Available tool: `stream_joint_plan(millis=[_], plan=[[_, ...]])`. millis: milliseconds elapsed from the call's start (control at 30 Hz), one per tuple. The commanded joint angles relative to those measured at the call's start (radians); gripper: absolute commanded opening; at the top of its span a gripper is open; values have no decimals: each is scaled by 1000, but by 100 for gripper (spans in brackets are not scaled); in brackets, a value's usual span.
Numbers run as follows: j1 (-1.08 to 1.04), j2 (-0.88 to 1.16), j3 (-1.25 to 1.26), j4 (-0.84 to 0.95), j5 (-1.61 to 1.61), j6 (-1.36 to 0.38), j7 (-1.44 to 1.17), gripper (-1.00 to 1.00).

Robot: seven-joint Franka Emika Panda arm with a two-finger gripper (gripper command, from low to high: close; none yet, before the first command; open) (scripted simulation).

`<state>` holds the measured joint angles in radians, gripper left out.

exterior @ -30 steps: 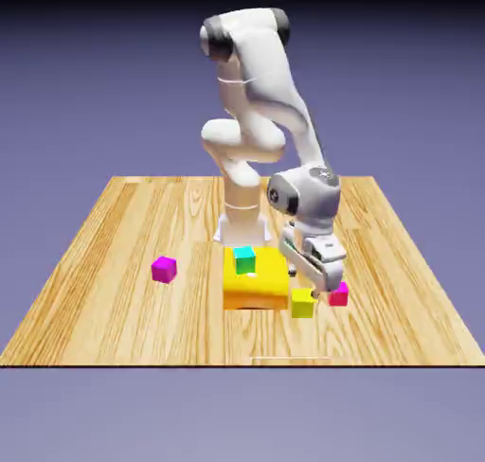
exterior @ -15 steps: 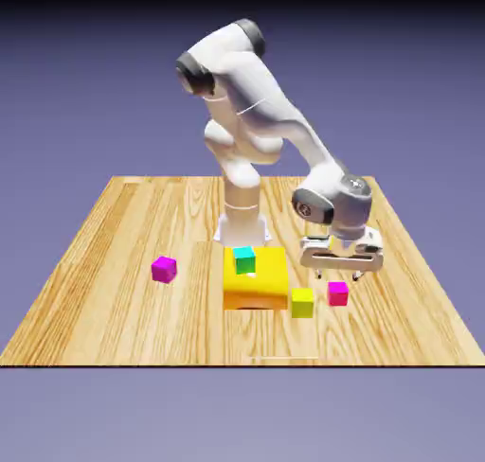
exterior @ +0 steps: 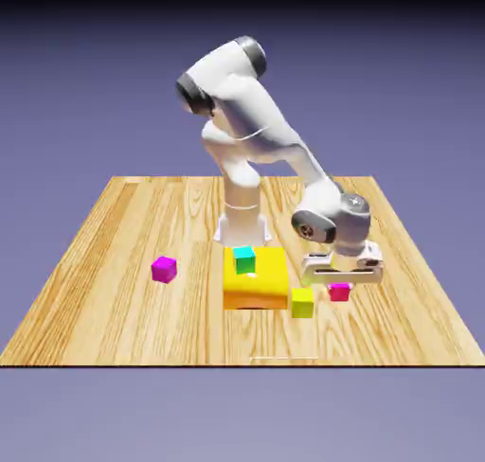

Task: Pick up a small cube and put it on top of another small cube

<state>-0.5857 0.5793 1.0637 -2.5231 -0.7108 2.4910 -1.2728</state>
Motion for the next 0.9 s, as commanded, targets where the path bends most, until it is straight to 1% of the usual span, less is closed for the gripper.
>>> stream_joint_plan(millis=[0,67,867], plan=[[-29,-17,36,-4,29,-14,-19,-100],[-87,-50,109,-13,85,-45,-55,-100],[-476,-275,444,-65,135,-109,-1099,-100]])
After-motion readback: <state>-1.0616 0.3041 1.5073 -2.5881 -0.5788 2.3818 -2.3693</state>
